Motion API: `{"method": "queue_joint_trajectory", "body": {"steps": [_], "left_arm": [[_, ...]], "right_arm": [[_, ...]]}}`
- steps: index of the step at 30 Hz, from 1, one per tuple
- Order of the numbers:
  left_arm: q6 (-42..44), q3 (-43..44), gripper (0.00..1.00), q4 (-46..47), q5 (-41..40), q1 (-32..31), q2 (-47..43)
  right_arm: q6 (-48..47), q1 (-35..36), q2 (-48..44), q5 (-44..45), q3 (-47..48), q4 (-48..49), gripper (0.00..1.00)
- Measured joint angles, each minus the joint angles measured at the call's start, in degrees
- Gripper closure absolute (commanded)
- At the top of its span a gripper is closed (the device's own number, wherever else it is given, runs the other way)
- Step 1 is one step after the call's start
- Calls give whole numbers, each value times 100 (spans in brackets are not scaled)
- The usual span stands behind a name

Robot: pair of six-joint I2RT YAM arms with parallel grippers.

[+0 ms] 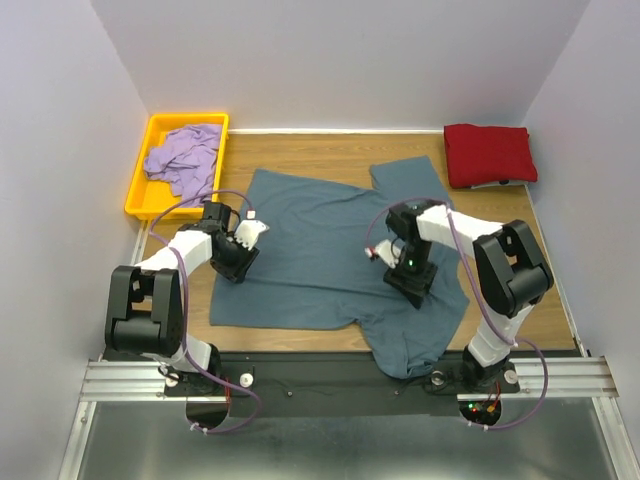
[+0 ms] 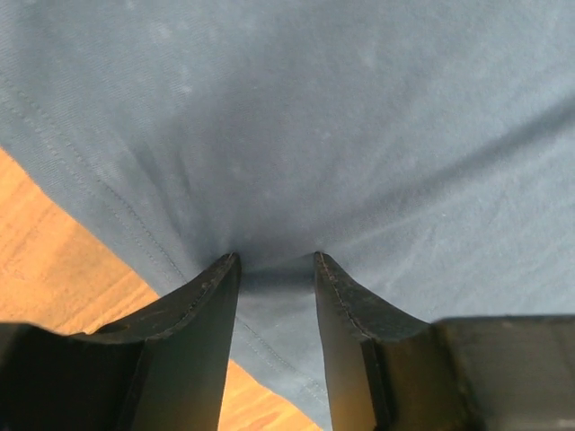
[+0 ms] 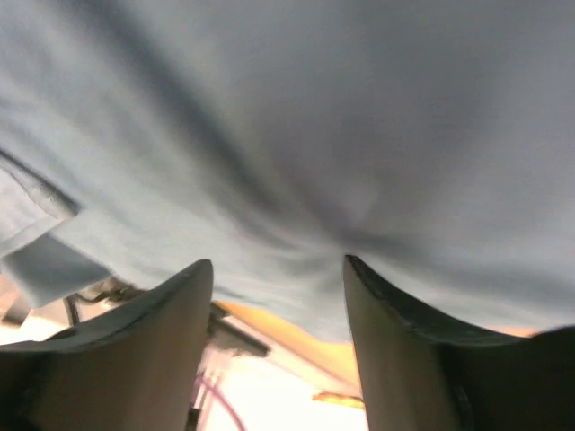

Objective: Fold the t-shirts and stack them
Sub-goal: Flatten the tshirt out

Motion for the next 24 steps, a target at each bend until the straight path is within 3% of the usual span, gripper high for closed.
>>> {"method": "queue_joint_trajectory", "body": {"steps": [3,7,8,12,15,20,24], "left_arm": [[68,229,41,-389,114,7,-11],[83,1377,39,-817,487,11,11],[74,1816,26,-820,614,11,72],[-83,3154,25,-426,1032,11,439],[-352,3633,25,-116,1255,11,745],[-745,3888,27,280,1349,13,1250],[-1025,4057,28,520,1403,28,1683]], "right_arm": [[22,-282,2,-208,905,-9,32],[308,-1073,254,-640,2756,317,34],[455,-1322,422,-702,3270,507,35],[1054,-1978,1325,-717,4686,1064,39],[1499,-2251,2218,-551,5626,1370,44],[2092,-2433,3526,-166,6649,1836,51],[2361,-2494,4006,17,6911,2157,52]]}}
